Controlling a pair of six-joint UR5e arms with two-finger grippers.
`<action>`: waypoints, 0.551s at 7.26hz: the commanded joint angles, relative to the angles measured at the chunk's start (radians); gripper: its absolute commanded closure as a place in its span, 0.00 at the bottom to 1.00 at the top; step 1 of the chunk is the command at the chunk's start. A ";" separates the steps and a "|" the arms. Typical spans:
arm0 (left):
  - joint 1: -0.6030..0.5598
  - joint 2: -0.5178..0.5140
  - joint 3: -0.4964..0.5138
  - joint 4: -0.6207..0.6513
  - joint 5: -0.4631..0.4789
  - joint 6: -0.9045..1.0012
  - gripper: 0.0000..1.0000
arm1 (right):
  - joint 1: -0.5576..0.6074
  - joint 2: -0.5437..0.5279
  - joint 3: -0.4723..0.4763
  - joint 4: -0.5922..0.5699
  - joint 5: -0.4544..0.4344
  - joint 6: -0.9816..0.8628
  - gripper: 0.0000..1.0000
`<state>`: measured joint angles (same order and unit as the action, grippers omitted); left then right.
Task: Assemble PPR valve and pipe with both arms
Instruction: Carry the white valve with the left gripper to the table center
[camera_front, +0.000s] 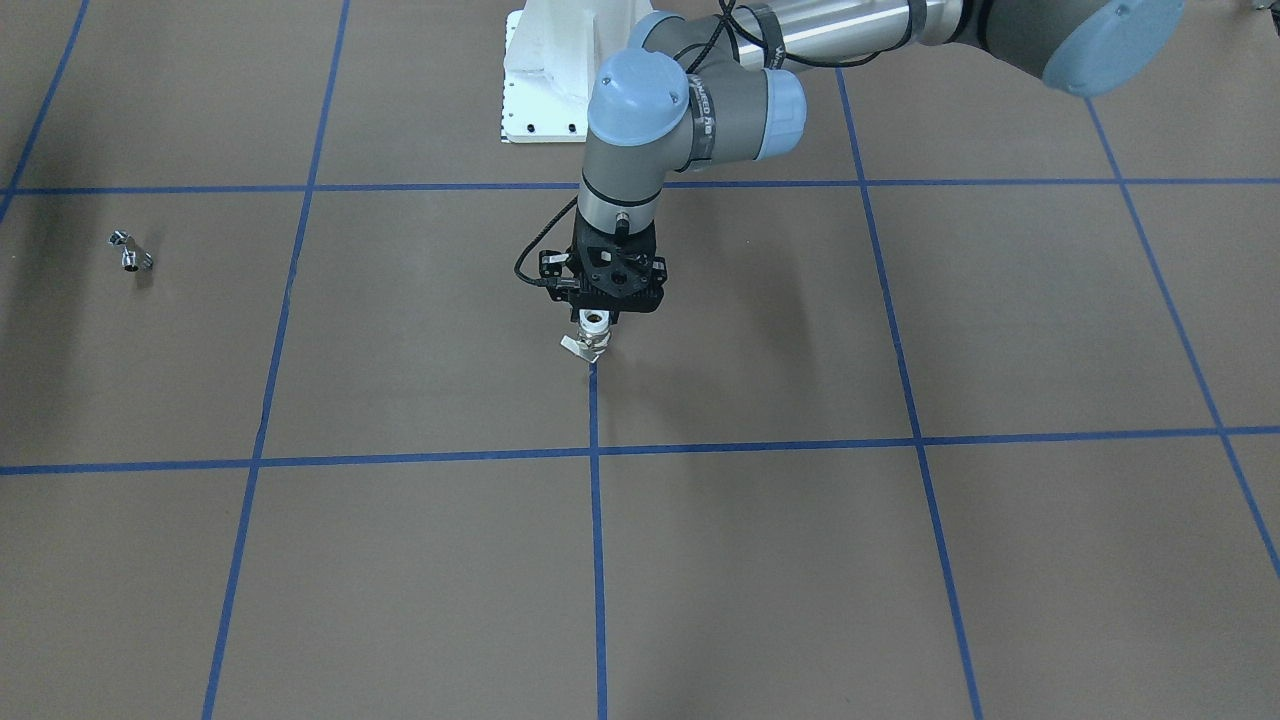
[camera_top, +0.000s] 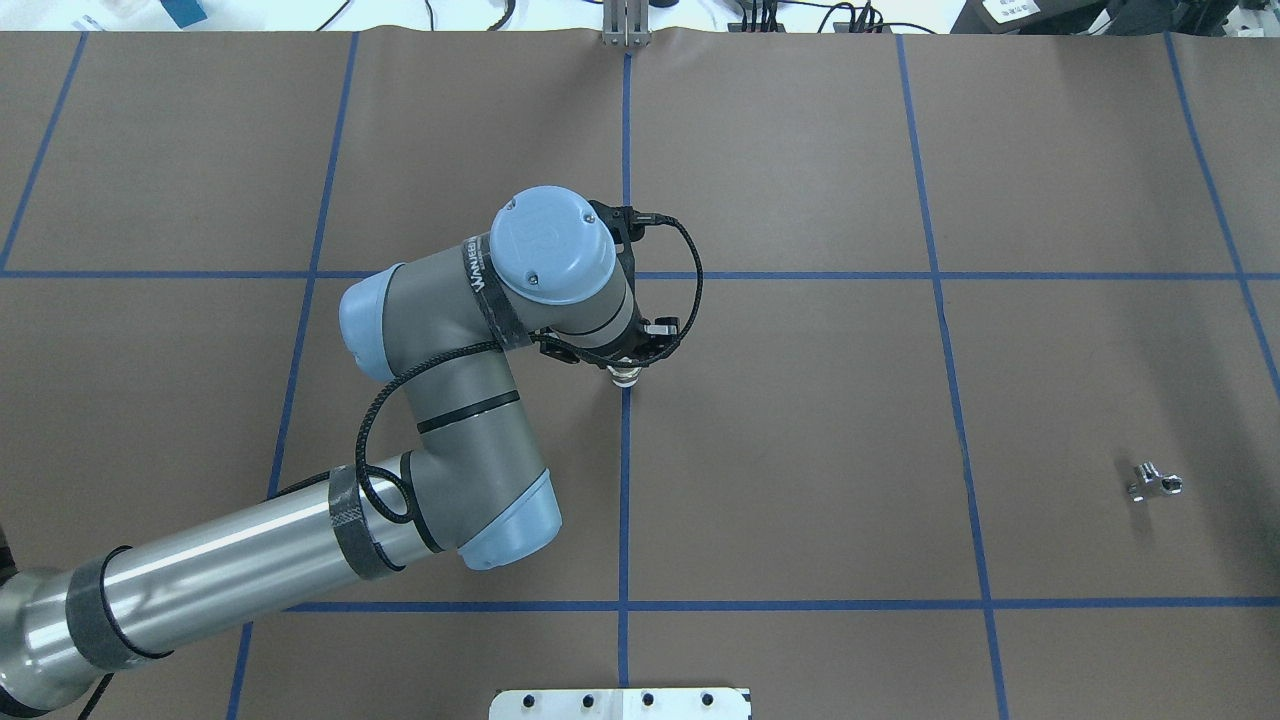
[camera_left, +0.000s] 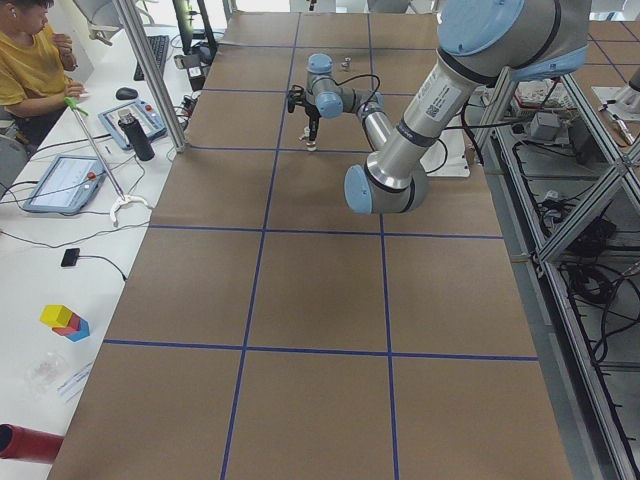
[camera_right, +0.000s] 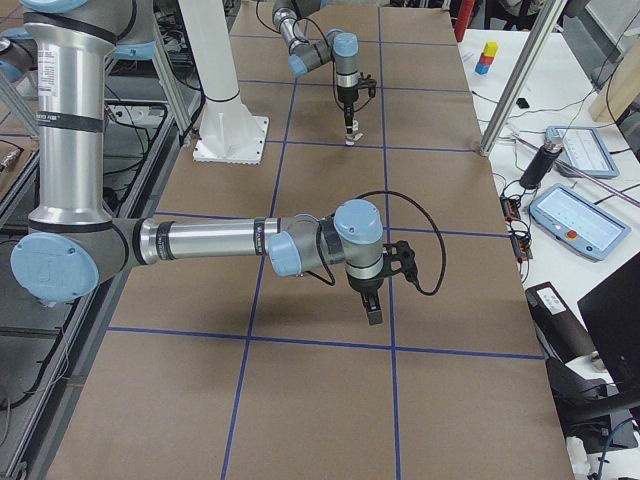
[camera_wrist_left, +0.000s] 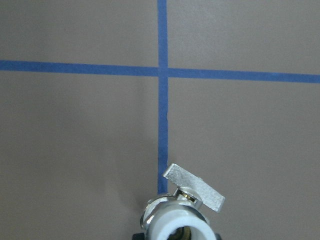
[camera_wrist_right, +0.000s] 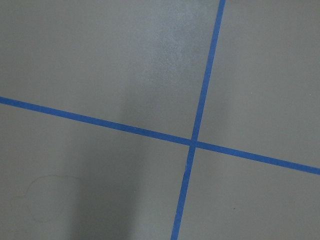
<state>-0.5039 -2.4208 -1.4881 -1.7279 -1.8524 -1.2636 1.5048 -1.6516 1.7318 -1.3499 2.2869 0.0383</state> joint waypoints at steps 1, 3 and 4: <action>0.010 0.000 0.002 -0.002 0.001 0.003 0.70 | 0.000 -0.001 0.000 -0.002 -0.001 0.000 0.00; 0.012 0.003 0.003 -0.004 0.010 0.006 0.51 | 0.000 -0.001 0.000 -0.002 -0.001 0.000 0.00; 0.015 0.003 0.003 -0.006 0.022 0.006 0.46 | 0.000 -0.001 0.000 -0.002 -0.001 0.000 0.00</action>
<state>-0.4921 -2.4187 -1.4855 -1.7317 -1.8426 -1.2588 1.5048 -1.6521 1.7318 -1.3513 2.2857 0.0383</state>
